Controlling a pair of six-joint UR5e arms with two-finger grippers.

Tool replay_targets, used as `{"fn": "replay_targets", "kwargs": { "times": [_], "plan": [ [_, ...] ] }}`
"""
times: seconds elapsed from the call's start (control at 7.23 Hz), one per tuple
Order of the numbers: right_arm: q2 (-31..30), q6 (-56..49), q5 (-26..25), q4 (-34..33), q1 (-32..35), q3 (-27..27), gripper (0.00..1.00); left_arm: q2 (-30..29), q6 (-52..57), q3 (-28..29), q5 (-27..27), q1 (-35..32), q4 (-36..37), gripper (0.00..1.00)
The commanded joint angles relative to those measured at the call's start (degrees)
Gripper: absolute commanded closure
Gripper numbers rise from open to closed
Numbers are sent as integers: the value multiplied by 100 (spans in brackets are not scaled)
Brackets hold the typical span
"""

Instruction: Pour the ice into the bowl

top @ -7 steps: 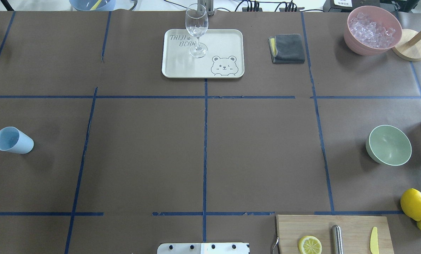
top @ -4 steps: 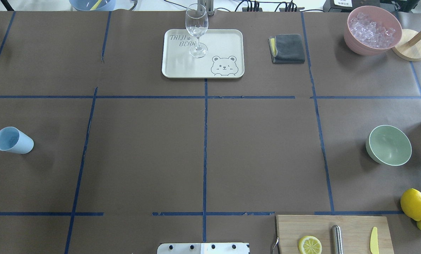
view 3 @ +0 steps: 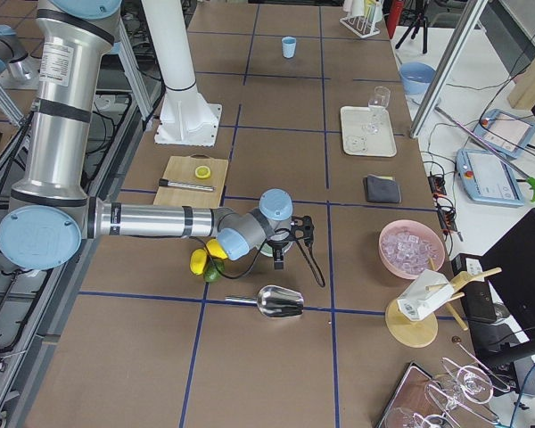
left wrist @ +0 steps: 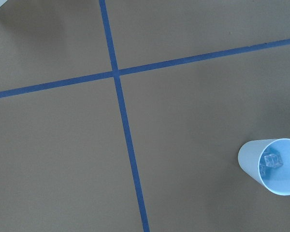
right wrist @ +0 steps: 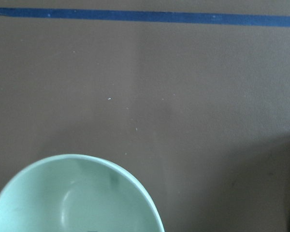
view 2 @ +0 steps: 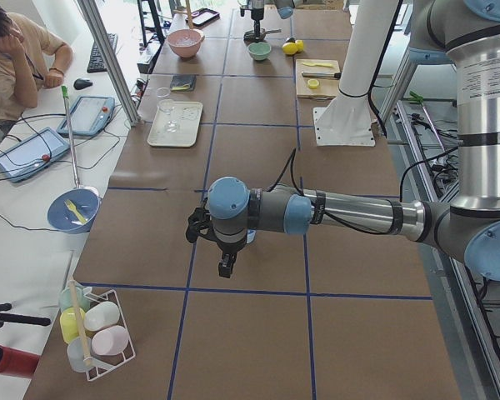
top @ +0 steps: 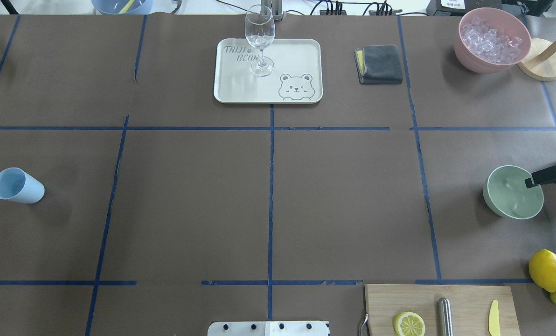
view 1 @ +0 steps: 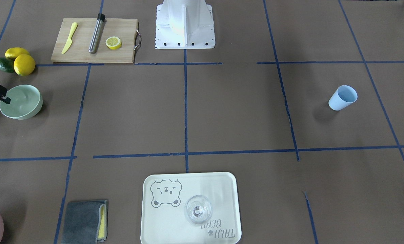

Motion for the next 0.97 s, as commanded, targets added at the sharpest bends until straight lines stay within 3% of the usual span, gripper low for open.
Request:
{"fn": "replay_targets", "kwargs": {
  "times": [0.0, 0.14, 0.28, 0.55, 0.83],
  "plan": [
    [52, 131, -61, 234, -292, -291, 7, 0, -4, -54, 4, -1, -9, 0],
    [61, 219, -35, 234, -319, -283, 38, 0, -4, -54, 4, -1, -78, 0],
    [70, 246, -34, 234, -355, -274, 99, 9, -4, -54, 4, -1, -114, 0],
    [79, 263, 9, 234, -443, -222, 100, 0, -4, -54, 4, -1, -132, 0],
    [97, 498, 211, 146, -469, 487, 100, 9, -4, -20, 4, -1, -333, 0]
  ]
}}
